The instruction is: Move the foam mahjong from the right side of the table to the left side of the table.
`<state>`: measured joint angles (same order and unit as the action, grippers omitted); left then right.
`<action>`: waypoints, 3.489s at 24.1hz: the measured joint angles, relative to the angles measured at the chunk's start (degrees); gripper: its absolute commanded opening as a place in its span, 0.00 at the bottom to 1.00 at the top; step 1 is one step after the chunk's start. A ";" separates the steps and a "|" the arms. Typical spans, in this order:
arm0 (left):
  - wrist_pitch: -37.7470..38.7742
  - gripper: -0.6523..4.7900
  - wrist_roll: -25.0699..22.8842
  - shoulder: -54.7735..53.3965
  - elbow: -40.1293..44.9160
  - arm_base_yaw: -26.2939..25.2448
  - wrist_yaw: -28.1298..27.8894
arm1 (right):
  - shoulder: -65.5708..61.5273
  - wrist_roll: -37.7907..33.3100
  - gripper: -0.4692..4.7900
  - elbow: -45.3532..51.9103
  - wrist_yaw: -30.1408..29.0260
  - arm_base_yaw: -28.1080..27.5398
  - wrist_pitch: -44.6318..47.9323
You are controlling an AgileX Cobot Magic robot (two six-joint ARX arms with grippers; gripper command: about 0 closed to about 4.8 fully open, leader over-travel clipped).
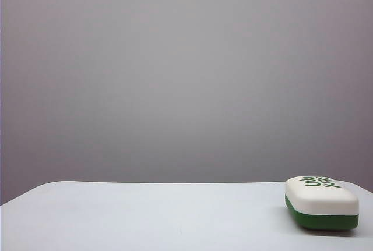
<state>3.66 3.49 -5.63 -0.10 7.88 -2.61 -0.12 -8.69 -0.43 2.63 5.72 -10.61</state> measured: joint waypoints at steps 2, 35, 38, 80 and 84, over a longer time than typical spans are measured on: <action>0.02 0.12 0.00 0.00 0.00 0.00 0.00 | 0.00 0.00 0.08 0.00 0.20 0.00 0.00; 7.41 0.11 -8.61 -46.82 -48.30 0.04 9.05 | -34.27 -8.85 0.08 -15.76 0.83 -0.09 20.09; 12.44 0.11 -12.55 -49.07 -53.33 -0.02 9.01 | -45.72 -6.19 0.08 -24.22 -4.48 -1.64 19.12; 43.67 0.11 -26.05 -62.31 -69.05 0.07 24.26 | -103.12 7.23 0.08 -48.04 -22.16 -7.82 1.25; 43.67 0.11 -26.05 -62.34 -69.05 0.07 24.24 | -103.27 6.99 0.08 -48.11 -21.97 -6.10 3.43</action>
<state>47.33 -22.57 -67.96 -69.14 7.94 21.63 -103.39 -1.69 -48.53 -19.33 -0.38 -7.18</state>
